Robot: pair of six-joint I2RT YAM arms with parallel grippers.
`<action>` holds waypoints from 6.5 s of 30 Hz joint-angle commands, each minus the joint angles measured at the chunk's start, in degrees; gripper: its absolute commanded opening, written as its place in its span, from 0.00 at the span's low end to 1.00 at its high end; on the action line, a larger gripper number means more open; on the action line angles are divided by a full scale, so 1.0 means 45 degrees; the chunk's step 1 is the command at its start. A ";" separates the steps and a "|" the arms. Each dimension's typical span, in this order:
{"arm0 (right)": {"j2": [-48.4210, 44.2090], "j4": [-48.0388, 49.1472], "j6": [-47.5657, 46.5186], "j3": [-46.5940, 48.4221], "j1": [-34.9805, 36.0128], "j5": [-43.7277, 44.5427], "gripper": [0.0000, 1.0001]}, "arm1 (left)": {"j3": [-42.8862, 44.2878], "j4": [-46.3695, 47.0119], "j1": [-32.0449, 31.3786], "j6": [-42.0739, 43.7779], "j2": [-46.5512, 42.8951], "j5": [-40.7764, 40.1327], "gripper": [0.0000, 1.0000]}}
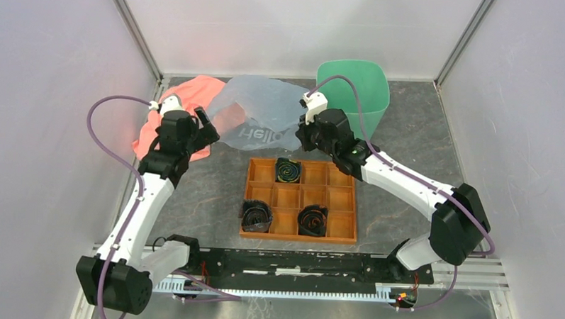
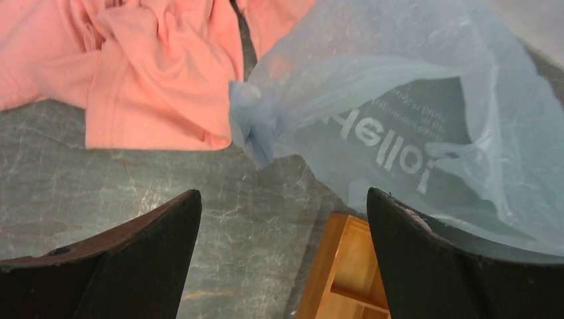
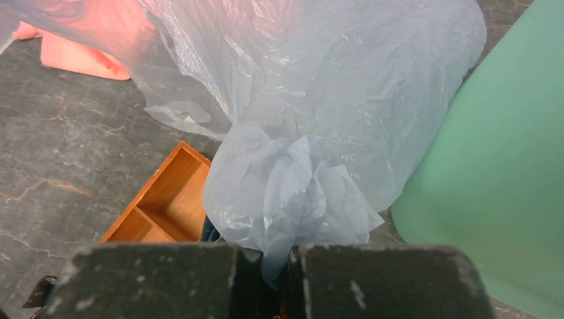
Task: Put the trash bags into the trash bin
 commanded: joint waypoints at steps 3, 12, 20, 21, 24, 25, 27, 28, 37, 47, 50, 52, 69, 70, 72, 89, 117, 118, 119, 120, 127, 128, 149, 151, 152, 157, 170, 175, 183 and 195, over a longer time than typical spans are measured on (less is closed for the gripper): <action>-0.0462 0.0660 0.0514 0.0390 -0.0283 -0.1214 0.00 | -0.0263 0.0441 0.0022 -0.0548 0.0669 -0.0816 1.00; -0.0847 0.0533 -0.0050 0.0282 -0.0305 -0.2060 0.00 | 0.1286 0.0360 0.0474 -0.0494 0.2953 -0.1927 0.94; -0.1508 0.0493 -0.1184 0.0959 -0.0310 -0.3335 0.00 | 0.1869 0.1156 0.0735 0.0433 0.1453 0.0180 0.11; -0.1598 0.0400 -0.1377 0.1282 -0.0315 -0.3449 0.00 | 0.2142 0.1183 0.0735 0.0440 0.1117 0.0684 0.04; -0.1893 -0.0121 -0.1867 0.2522 -0.0305 -0.3622 0.00 | 0.2980 0.1833 0.0716 0.0251 0.0145 0.2969 0.02; -0.2006 -0.0278 -0.2098 0.2933 -0.0316 -0.3614 0.00 | 0.3319 0.2169 0.0700 -0.0012 -0.0026 0.3750 0.02; -0.2375 -0.0381 -0.2405 0.3732 -0.0308 -0.3283 0.00 | 0.4154 0.2776 0.0650 -0.0658 -0.0083 0.5642 0.02; -0.2527 -0.0432 -0.2581 0.4163 -0.0306 -0.2990 0.00 | 0.4666 0.3075 0.0568 -0.1048 -0.0020 0.6232 0.02; -0.3546 -0.0298 -0.2923 0.6405 -0.0347 -0.0824 0.00 | 0.7759 0.2631 0.0266 -0.1849 -0.0058 0.6205 0.37; -0.2429 -0.0543 -0.4126 0.8293 -0.0359 0.1369 0.00 | 0.8823 -0.0872 0.0266 -0.0662 -0.1028 0.5464 0.88; -0.1707 -0.0524 -0.4529 0.8818 -0.0369 0.1470 0.00 | 0.9093 -0.1872 0.0266 -0.0317 -0.1255 0.4434 0.92; -0.1267 -0.0591 -0.4545 0.9223 -0.0366 0.1354 0.00 | 0.8969 -0.2472 0.0266 -0.0302 -0.1486 0.3848 0.92; 0.2831 0.0653 -0.4839 1.2765 -0.0377 0.1200 0.00 | 0.4005 -0.0082 0.0266 -0.3582 -0.3515 1.2275 1.00; 0.2964 0.0749 -0.4838 1.2798 -0.0380 0.1210 0.00 | 0.3803 0.0328 0.0266 -0.3894 -0.3408 1.2963 1.00; 0.3087 0.0924 -0.4799 1.2763 -0.0375 0.1287 0.01 | 0.3549 0.1223 0.0266 -0.4348 -0.3371 1.3790 1.00; 0.4159 0.2451 -0.5220 1.2815 -0.0456 0.3355 0.00 | 0.4446 -0.1753 0.0266 -0.2483 -0.3901 0.8662 1.00; 0.3591 0.2875 -0.4643 1.2113 -0.0821 0.2941 0.01 | 0.1883 -0.1227 0.0266 -0.4559 -0.2674 0.7649 0.99; 0.3557 0.2911 -0.4624 1.2109 -0.0817 0.2920 0.01 | 0.1602 -0.0846 0.0266 -0.4783 -0.2645 0.7931 0.98; 0.3559 0.2923 -0.4623 1.2123 -0.0817 0.2920 0.01 | 0.1442 -0.0586 0.0266 -0.4884 -0.2618 0.8206 0.98; 0.3563 0.2950 -0.4623 1.2132 -0.0813 0.2929 0.01 | 0.1264 -0.0448 0.0266 -0.4975 -0.2605 0.8372 0.98; 0.3467 0.2923 -0.4584 1.2123 -0.0837 0.2891 0.00 | 0.0476 0.0558 0.0265 -0.5145 -0.2651 0.8965 0.69; 0.3395 0.2851 -0.4585 1.2089 -0.0829 0.2868 0.01 | 0.0720 0.0520 0.0266 -0.4874 -0.2646 0.8635 0.57; -0.1328 0.2112 -0.6267 0.8044 -0.1089 0.4566 0.00 | 0.9333 0.7667 -0.1571 -0.4789 0.3456 0.9059 0.02; -0.1493 0.2134 -0.6003 0.7445 -0.1397 0.5843 0.00 | 1.1078 0.7451 -0.3143 -0.4147 0.4866 0.8488 0.02; -0.1530 0.1990 -0.5857 0.7266 -0.1640 0.6144 0.00 | 1.1963 0.7270 -0.3506 -0.4016 0.5601 0.8336 0.02; -0.2478 0.2076 -0.5291 0.5807 -0.2552 0.6612 0.00 | 1.6871 0.6946 -0.5403 -0.3863 0.9394 0.8118 0.02; -0.4562 0.1908 -0.5267 0.3388 -0.4027 0.8537 0.00 | 2.1147 1.0625 -0.7351 -0.6613 1.4844 0.6405 0.02; -0.4878 0.1870 -0.5431 0.3051 -0.4390 0.4411 0.00 | 2.1020 0.9315 -0.7532 -0.6124 1.4916 0.5622 0.02; -0.3609 0.1485 -0.3247 0.3733 -0.5629 -0.2675 0.00 | 2.0193 0.6213 -0.7126 -0.4481 1.4457 0.6277 0.02; -0.3533 0.3815 -0.0511 0.2851 -0.6236 -0.5692 0.25 | 1.9458 0.4868 -0.6679 -0.3632 1.3687 0.7237 0.02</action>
